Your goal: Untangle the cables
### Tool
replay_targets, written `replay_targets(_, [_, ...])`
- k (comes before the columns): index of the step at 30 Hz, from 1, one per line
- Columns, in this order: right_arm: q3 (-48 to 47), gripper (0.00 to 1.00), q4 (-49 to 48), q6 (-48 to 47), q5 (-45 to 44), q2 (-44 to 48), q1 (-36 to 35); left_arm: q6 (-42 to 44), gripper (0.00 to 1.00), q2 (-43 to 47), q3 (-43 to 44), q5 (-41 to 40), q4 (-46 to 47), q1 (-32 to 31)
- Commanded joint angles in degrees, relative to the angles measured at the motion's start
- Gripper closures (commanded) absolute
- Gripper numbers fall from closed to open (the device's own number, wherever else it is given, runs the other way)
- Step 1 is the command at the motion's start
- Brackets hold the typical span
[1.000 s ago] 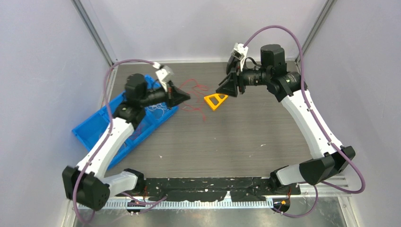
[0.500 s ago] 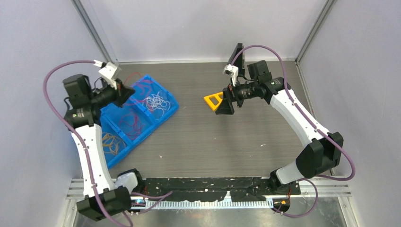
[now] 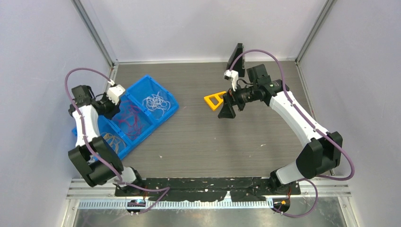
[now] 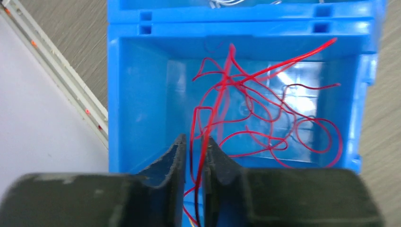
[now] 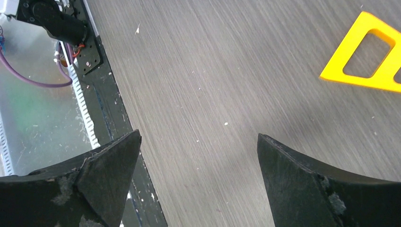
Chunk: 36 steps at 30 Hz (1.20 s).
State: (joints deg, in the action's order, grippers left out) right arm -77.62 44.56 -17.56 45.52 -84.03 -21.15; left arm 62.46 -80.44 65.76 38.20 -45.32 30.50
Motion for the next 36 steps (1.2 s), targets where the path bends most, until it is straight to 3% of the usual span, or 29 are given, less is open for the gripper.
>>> replay_targets(1, [0.80,0.00,0.48,-1.73,-0.16,2.97,0.23,4.04,0.69,-2.29,1.91,-3.09,7.05,-2.09])
replay_targets(3, [0.57,0.02,1.05,-2.39,-0.64,3.10,0.23,2.64,0.45,-1.92,3.81,-3.47,5.35,-3.66])
replay_targets(10, [0.76,0.03,1.54,-3.16,-1.57,3.88,1.17,-5.27,0.01,2.66,11.15,-3.98,-0.92,-4.87])
replay_targets(14, [0.31,0.04,-0.08,-1.55,-1.63,3.71,4.63,-15.70,0.00,4.12,17.59,-12.90,-4.83,-10.79])
replay_targets(19, [-3.26,0.05,-4.54,1.04,-3.88,1.64,10.40,-30.09,0.00,-1.93,30.18,-29.27,-13.88,-24.34])
replay_targets(24, [-2.64,0.05,-6.55,1.15,-12.39,0.79,15.92,-45.08,0.00,-5.21,38.02,-34.72,-14.88,-36.38])
replay_targets(27, [2.18,0.05,-7.93,1.68,-17.21,2.28,19.44,-51.25,0.01,-4.69,34.50,-39.66,-13.30,-43.60])
replay_targets(30, [7.94,0.05,-8.77,2.19,-19.41,4.61,22.58,-52.95,0.00,-2.76,24.03,-43.99,-10.40,-49.95])
replay_targets(36, [21.47,0.05,-11.18,1.84,-19.97,12.31,24.20,-58.66,0.00,-0.85,14.74,-39.44,-8.81,-52.03])
